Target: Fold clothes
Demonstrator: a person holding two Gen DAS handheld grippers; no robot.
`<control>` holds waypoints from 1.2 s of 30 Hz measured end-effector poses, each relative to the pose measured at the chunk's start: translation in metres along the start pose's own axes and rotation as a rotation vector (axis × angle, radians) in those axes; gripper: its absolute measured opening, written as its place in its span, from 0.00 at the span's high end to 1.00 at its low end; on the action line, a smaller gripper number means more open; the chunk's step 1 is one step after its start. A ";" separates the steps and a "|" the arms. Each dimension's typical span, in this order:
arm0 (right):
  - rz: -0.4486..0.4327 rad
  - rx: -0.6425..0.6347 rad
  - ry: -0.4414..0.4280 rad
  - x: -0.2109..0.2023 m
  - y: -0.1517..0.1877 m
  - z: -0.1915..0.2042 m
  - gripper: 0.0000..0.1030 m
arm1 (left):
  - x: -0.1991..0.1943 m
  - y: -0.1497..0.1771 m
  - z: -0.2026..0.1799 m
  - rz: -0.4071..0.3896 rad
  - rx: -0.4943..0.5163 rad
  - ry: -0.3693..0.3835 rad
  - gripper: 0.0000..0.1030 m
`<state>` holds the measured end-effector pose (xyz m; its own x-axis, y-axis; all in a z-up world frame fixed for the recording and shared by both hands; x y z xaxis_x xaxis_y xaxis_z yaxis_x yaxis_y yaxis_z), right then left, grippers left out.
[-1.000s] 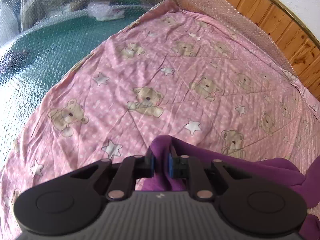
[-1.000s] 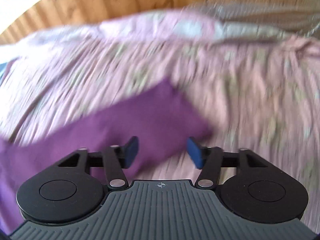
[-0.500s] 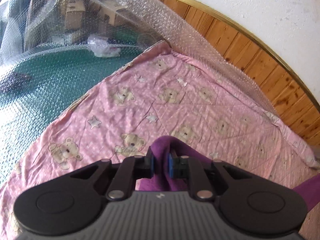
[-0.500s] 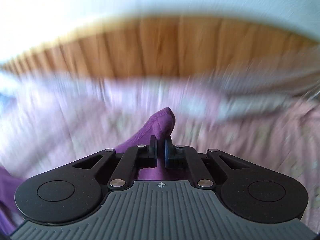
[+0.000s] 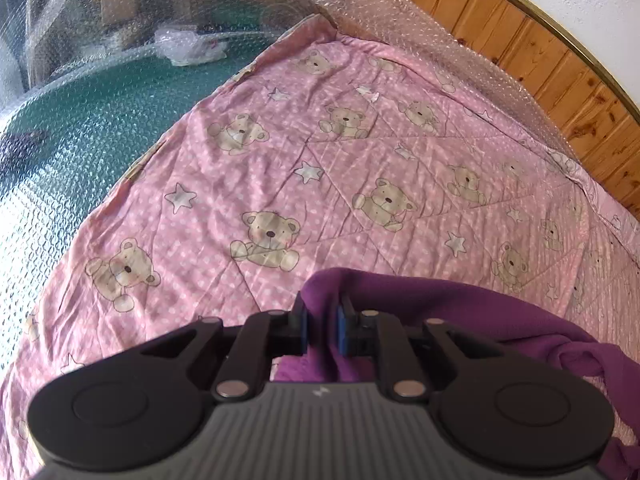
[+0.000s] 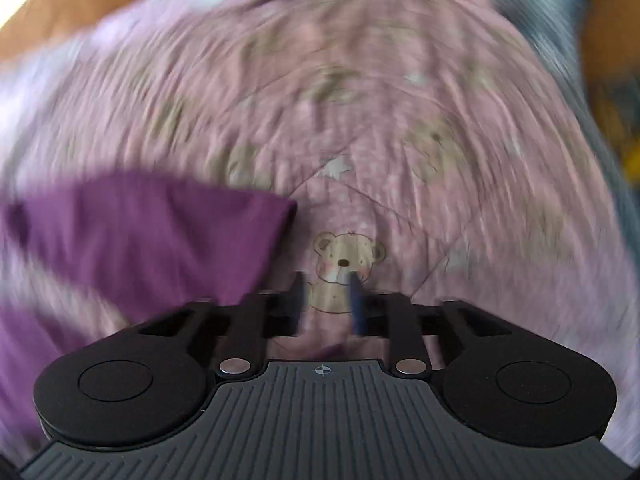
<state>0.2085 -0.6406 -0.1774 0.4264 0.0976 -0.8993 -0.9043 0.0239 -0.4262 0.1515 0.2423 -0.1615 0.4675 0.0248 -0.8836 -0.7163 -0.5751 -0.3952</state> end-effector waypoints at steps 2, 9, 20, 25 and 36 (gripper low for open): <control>-0.051 0.125 -0.064 0.000 -0.005 0.003 0.43 | 0.000 -0.001 -0.005 0.007 0.025 0.001 0.87; 0.023 0.194 -0.036 0.054 -0.016 0.026 0.42 | -0.007 -0.003 -0.027 -0.027 0.081 0.036 0.87; -0.495 0.019 0.059 -0.083 -0.151 0.047 1.00 | -0.023 -0.074 -0.063 -0.162 -0.010 0.141 0.88; -0.484 0.024 0.112 -0.055 -0.209 0.042 1.00 | 0.009 -0.116 -0.082 -0.155 -0.043 0.118 0.88; -0.250 0.112 0.348 0.092 -0.256 0.044 0.97 | 0.111 -0.170 -0.130 -0.041 -0.047 -0.040 0.76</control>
Point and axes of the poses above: each gripper's, at about its wrist camera, not at the fingertips, and x roughly the way its jaws point, z to its left, y to its underside, the point moved 3 cm from there along x, roughly the way its jaws point, and after that the axes turned 9 degrees about -x, right-handed, at the moved point
